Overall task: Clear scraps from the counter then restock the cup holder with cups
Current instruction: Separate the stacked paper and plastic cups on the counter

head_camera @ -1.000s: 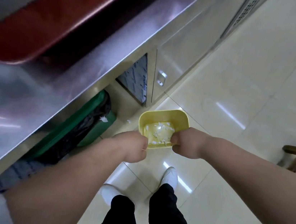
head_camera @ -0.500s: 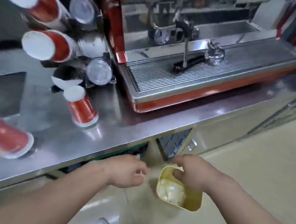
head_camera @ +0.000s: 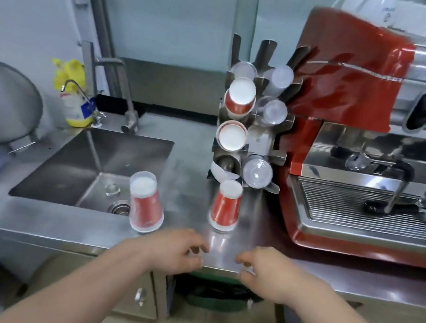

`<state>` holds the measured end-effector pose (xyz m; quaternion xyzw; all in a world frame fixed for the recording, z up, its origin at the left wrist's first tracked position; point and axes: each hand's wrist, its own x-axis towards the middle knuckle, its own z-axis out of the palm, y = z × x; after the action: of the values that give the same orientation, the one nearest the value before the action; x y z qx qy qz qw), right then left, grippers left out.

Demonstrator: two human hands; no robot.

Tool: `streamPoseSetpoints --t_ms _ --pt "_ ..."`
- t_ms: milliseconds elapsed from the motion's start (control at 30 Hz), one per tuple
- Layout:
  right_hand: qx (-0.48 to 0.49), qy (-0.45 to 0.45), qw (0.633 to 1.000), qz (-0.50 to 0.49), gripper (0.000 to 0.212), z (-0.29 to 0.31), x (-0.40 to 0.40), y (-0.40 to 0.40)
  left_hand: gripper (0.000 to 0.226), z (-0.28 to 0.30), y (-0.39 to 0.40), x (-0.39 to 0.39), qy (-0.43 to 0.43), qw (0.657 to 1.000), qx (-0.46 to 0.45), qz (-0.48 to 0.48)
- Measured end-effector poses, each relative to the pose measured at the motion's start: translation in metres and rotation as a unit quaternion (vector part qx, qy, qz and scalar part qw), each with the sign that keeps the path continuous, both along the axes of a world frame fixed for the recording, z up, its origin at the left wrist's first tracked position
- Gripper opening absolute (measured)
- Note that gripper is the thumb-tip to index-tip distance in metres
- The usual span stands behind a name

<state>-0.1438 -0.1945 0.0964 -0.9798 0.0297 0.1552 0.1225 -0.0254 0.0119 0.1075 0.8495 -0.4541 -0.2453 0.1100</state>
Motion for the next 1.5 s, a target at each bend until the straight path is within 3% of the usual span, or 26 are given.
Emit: streamPoseSetpoints --t_ms 267,600,767,967,1100,1367,1500 --pt "0.021 -0.012 0.997 0.078 0.041 0.001 0.071 0.075 0.035 -0.016 0.091 0.045 0.019 0.996 -0.007 0.088" --pt "0.048 -0.096 0.992 0.069 0.031 0.030 0.159 0.117 0.034 -0.019 0.145 0.118 -0.001 0.984 -0.059 0.171" --pt "0.062 -0.137 0.988 0.029 0.036 0.049 0.193 0.122 0.051 -0.021 0.142 0.152 0.011 0.970 -0.095 0.225" --pt "0.076 -0.099 0.991 0.041 0.064 0.042 0.208 0.135 0.081 -0.045 0.123 0.159 0.065 0.964 -0.107 0.234" --pt "0.090 -0.087 0.989 0.075 0.075 0.028 0.215 0.139 0.077 -0.068 0.113 0.154 0.105 0.954 -0.130 0.250" --pt "0.142 -0.109 0.980 0.092 0.072 0.016 0.226 0.123 0.077 -0.090 0.098 0.148 0.155 0.926 -0.172 0.298" --pt "0.170 -0.115 0.975 0.090 0.072 0.014 0.220 0.105 0.061 -0.092 0.083 0.138 0.162 0.917 -0.181 0.317"
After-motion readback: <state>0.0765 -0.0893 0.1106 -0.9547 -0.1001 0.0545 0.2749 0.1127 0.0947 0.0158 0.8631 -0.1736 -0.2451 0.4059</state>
